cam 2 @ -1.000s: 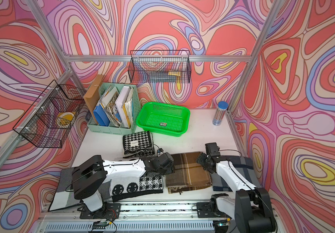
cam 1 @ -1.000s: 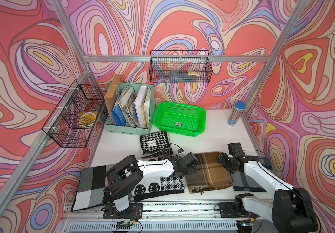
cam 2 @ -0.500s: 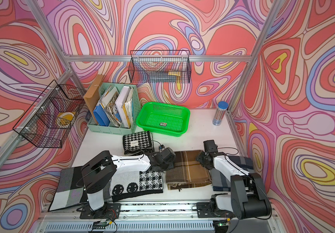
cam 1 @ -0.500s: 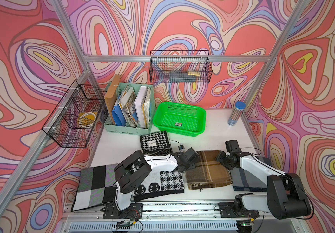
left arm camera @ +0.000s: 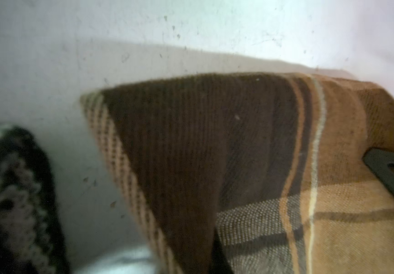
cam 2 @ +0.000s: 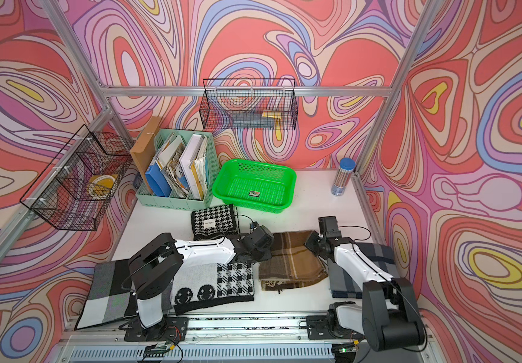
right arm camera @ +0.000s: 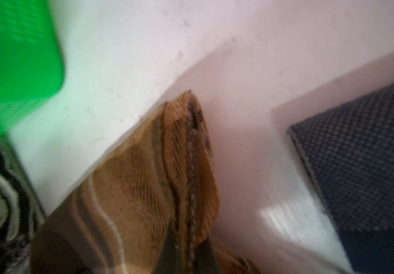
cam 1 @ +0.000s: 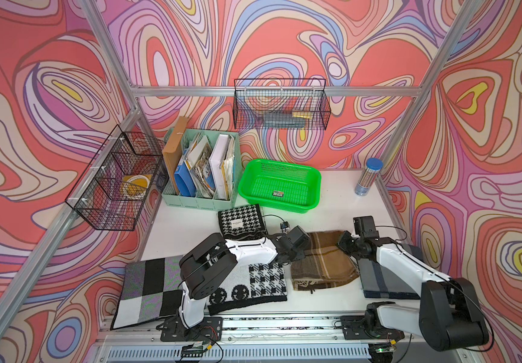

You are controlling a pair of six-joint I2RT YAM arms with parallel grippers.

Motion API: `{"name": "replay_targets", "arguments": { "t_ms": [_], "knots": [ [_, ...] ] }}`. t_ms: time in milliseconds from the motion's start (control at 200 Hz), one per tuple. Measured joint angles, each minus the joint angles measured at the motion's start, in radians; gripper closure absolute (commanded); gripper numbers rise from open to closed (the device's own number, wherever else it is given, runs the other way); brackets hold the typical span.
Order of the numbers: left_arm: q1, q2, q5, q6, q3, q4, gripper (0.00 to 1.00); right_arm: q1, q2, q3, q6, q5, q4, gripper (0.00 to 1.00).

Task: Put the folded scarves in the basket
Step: Pick up the scarf at the center of the board, then place the scarf in the basket.

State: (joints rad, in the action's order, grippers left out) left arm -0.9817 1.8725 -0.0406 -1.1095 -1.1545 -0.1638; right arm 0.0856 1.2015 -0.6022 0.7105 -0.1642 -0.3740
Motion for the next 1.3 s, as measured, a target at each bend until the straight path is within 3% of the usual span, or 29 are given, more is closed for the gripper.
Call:
{"name": "replay_targets", "arguments": {
  "t_ms": [290,425,616,771,1011,1181,1302],
  "knots": [
    [-0.026,-0.391,-0.018,0.039,0.132,0.007,1.00,0.001,-0.391,-0.011,0.044,-0.125,-0.061,1.00],
    [-0.041,-0.498,-0.017,0.045,0.135,0.004,1.00,0.001,-0.439,-0.074,0.066,-0.151,-0.126,1.00],
    [-0.040,-0.549,-0.042,0.061,0.135,-0.027,1.00,0.001,-0.435,-0.165,0.078,-0.182,-0.143,1.00],
    [-0.012,-0.550,-0.042,0.112,0.083,-0.106,1.00,0.006,-0.349,-0.217,0.089,-0.211,-0.128,1.00],
    [0.161,-0.504,0.028,0.230,-0.077,-0.178,1.00,0.066,-0.127,-0.364,0.103,-0.211,-0.005,1.00],
    [0.311,-0.366,0.091,0.337,-0.252,-0.244,1.00,0.194,0.142,-0.600,0.059,-0.117,0.048,1.00],
    [0.423,-0.240,0.122,0.407,-0.371,-0.280,1.00,0.222,0.310,-0.735,0.049,-0.084,0.085,1.00]
  ]
}}
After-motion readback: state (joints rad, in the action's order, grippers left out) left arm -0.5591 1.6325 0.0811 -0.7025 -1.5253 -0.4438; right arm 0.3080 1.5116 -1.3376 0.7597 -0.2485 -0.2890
